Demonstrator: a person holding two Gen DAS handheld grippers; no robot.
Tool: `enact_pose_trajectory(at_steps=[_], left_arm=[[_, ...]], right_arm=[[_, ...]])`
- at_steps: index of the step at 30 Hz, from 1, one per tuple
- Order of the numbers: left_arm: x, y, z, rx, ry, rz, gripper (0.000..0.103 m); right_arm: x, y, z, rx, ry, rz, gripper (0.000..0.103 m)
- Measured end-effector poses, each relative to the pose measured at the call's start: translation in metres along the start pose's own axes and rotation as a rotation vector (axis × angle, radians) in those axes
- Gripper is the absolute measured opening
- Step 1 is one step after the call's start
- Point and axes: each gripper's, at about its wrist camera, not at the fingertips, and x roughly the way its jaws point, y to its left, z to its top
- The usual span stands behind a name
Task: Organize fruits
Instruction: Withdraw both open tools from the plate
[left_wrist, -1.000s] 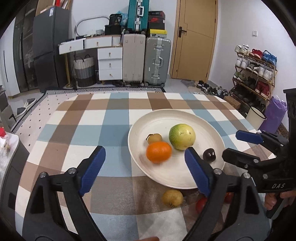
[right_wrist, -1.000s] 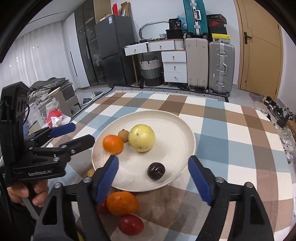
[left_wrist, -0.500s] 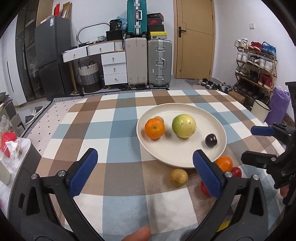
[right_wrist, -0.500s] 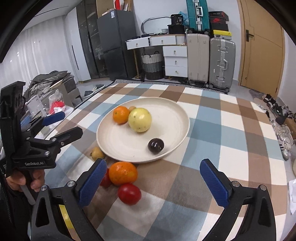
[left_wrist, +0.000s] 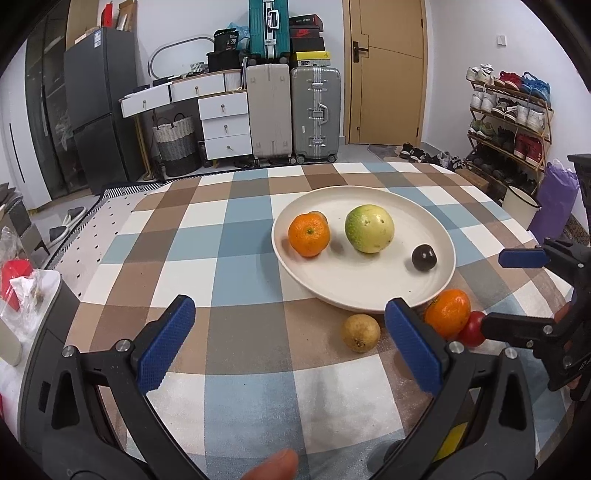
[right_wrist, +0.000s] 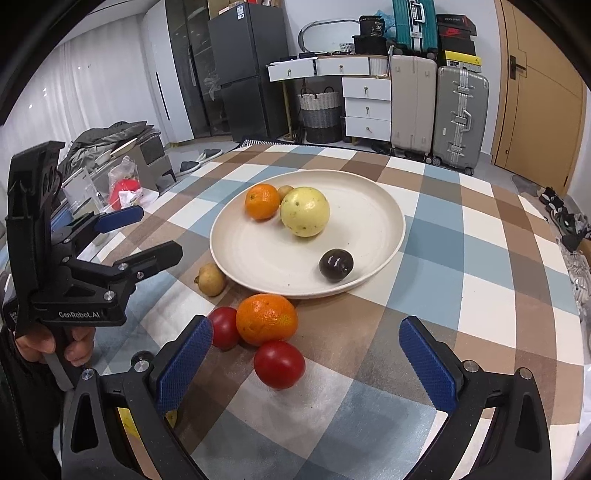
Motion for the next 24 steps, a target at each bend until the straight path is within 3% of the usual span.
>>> enact_pose_trajectory(at_steps=[24], left_arm=[[0.019, -0.005, -0.007, 0.003, 0.088, -0.030, 0.103]], right_arm=[[0.023, 0.010, -0.011, -0.031, 0.085, 0.013, 0.102]])
